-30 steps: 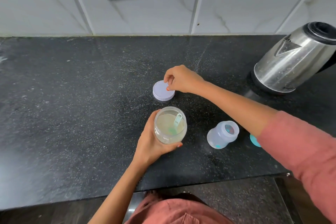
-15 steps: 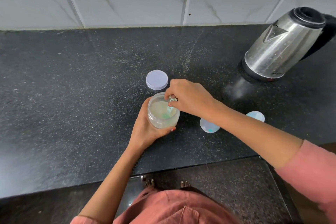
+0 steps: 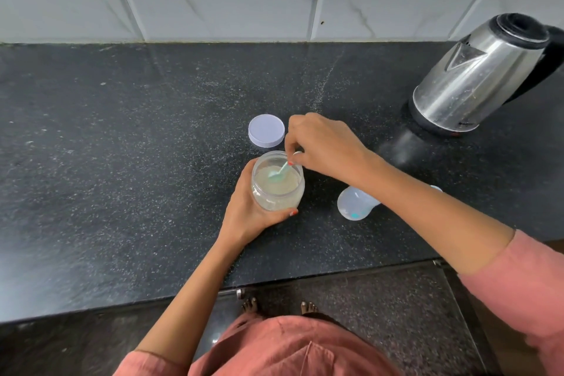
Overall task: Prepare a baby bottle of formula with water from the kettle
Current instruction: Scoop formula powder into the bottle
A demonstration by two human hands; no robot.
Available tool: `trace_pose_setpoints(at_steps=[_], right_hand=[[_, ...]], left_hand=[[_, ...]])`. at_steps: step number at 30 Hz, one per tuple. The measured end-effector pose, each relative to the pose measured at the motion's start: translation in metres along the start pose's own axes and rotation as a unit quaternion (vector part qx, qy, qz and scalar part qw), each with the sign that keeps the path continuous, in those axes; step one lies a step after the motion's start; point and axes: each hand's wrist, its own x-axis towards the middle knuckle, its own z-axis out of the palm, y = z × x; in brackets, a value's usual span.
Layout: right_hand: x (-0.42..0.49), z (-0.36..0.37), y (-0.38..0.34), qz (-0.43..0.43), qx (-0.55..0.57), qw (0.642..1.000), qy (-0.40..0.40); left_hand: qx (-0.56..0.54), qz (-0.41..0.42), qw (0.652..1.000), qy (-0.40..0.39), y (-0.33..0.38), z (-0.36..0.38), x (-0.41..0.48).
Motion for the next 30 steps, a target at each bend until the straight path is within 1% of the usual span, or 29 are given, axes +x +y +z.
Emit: trace_pose_setpoints(at_steps=[5,8,10,13,18,22,30], right_hand=[[0.001,-0.004,0.005,0.01,0.058,0.998,0.001],[0.002,-0.001,0.002,-0.036,0.055,0.997,-0.031],[0.002,0.001,-0.001,-0.088,0.016,0.994,-0.061],[0.004,0.006,-0.004,-0.179,-0.104,0.975,-0.08],[0.006,0.013,-0.006,-0.267,-0.207,0.935,-0.11],[0.01,0.013,-0.01,-0.275,-0.244,0.919,-0.142],[0.013,0.002,-0.015,-0.24,-0.248,0.916,-0.203]], left_hand=[[0.003,-0.005,1.0,0.002,0.002,0.0,0.0],[0.0,-0.005,1.0,-0.002,0.004,0.0,0.0],[-0.001,-0.01,1.0,-0.003,0.004,0.0,0.0],[-0.001,-0.023,1.0,-0.001,0.004,0.0,0.0],[-0.003,-0.034,0.999,-0.001,0.002,0.001,-0.001],[-0.007,-0.033,0.999,-0.002,0.002,0.001,-0.001],[-0.003,-0.031,1.0,0.003,0.001,0.002,0.001]])
